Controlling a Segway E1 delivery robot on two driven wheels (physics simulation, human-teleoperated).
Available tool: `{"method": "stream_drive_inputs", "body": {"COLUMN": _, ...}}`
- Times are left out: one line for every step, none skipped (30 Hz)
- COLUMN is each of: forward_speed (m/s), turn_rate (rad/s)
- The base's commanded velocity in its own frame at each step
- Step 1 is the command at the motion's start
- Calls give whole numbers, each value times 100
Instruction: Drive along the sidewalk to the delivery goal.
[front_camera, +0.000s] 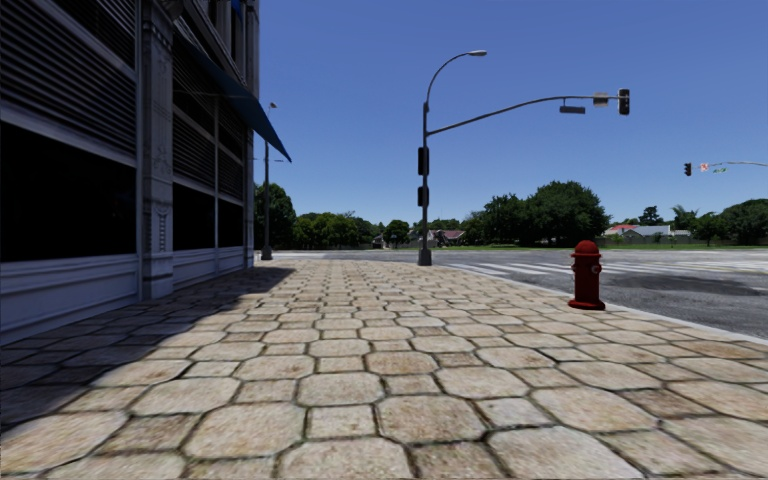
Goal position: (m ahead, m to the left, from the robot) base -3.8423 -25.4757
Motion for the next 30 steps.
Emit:
{"method": "stream_drive_inputs", "body": {"forward_speed": 188, "turn_rate": 0}}
{"method": "stream_drive_inputs", "body": {"forward_speed": 187, "turn_rate": 0}}
{"method": "stream_drive_inputs", "body": {"forward_speed": 187, "turn_rate": 0}}
{"method": "stream_drive_inputs", "body": {"forward_speed": 187, "turn_rate": 0}}
{"method": "stream_drive_inputs", "body": {"forward_speed": 187, "turn_rate": 0}}
{"method": "stream_drive_inputs", "body": {"forward_speed": 187, "turn_rate": 0}}
{"method": "stream_drive_inputs", "body": {"forward_speed": 187, "turn_rate": 0}}
{"method": "stream_drive_inputs", "body": {"forward_speed": 187, "turn_rate": 0}}
{"method": "stream_drive_inputs", "body": {"forward_speed": 187, "turn_rate": 0}}
{"method": "stream_drive_inputs", "body": {"forward_speed": 187, "turn_rate": 0}}
{"method": "stream_drive_inputs", "body": {"forward_speed": 187, "turn_rate": 0}}
{"method": "stream_drive_inputs", "body": {"forward_speed": 187, "turn_rate": 0}}
{"method": "stream_drive_inputs", "body": {"forward_speed": 187, "turn_rate": 0}}
{"method": "stream_drive_inputs", "body": {"forward_speed": 187, "turn_rate": 0}}
{"method": "stream_drive_inputs", "body": {"forward_speed": 187, "turn_rate": 0}}
{"method": "stream_drive_inputs", "body": {"forward_speed": 187, "turn_rate": 0}}
{"method": "stream_drive_inputs", "body": {"forward_speed": 186, "turn_rate": 0}}
{"method": "stream_drive_inputs", "body": {"forward_speed": 186, "turn_rate": 0}}
{"method": "stream_drive_inputs", "body": {"forward_speed": 180, "turn_rate": 0}}
{"method": "stream_drive_inputs", "body": {"forward_speed": 155, "turn_rate": 0}}
{"method": "stream_drive_inputs", "body": {"forward_speed": 155, "turn_rate": 0}}
{"method": "stream_drive_inputs", "body": {"forward_speed": 143, "turn_rate": 0}}
{"method": "stream_drive_inputs", "body": {"forward_speed": 131, "turn_rate": 0}}
{"method": "stream_drive_inputs", "body": {"forward_speed": 116, "turn_rate": 0}}
{"method": "stream_drive_inputs", "body": {"forward_speed": 116, "turn_rate": 0}}
{"method": "stream_drive_inputs", "body": {"forward_speed": 112, "turn_rate": 0}}
{"method": "stream_drive_inputs", "body": {"forward_speed": 104, "turn_rate": 0}}
{"method": "stream_drive_inputs", "body": {"forward_speed": 104, "turn_rate": 0}}
{"method": "stream_drive_inputs", "body": {"forward_speed": 95, "turn_rate": 0}}
{"method": "stream_drive_inputs", "body": {"forward_speed": 87, "turn_rate": 0}}
